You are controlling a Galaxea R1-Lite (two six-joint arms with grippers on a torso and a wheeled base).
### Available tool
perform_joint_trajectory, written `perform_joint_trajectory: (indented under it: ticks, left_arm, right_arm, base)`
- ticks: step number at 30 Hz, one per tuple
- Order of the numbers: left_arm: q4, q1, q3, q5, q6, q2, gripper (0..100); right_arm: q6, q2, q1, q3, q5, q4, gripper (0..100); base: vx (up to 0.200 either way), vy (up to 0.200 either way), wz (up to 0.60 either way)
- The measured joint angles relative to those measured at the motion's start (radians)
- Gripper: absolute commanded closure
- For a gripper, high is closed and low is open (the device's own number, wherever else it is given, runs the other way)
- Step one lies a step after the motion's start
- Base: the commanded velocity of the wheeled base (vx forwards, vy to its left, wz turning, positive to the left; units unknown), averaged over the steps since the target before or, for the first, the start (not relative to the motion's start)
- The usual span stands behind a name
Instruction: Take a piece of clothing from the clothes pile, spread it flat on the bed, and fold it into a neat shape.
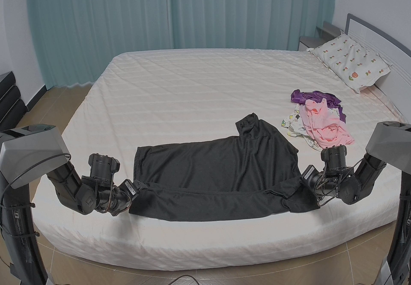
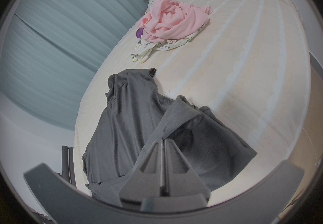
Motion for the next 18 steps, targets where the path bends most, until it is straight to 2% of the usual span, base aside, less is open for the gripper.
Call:
perform_joint_trajectory:
  ticks: [18]
  left_arm:
    - [0.000,0.000,0.000,0.000,0.001,0.000,0]
  right_arm:
    - [0.000,-0.194,0.048,0.055,0.030,0.149,100]
  base:
    - [0.000,0.000,0.00]
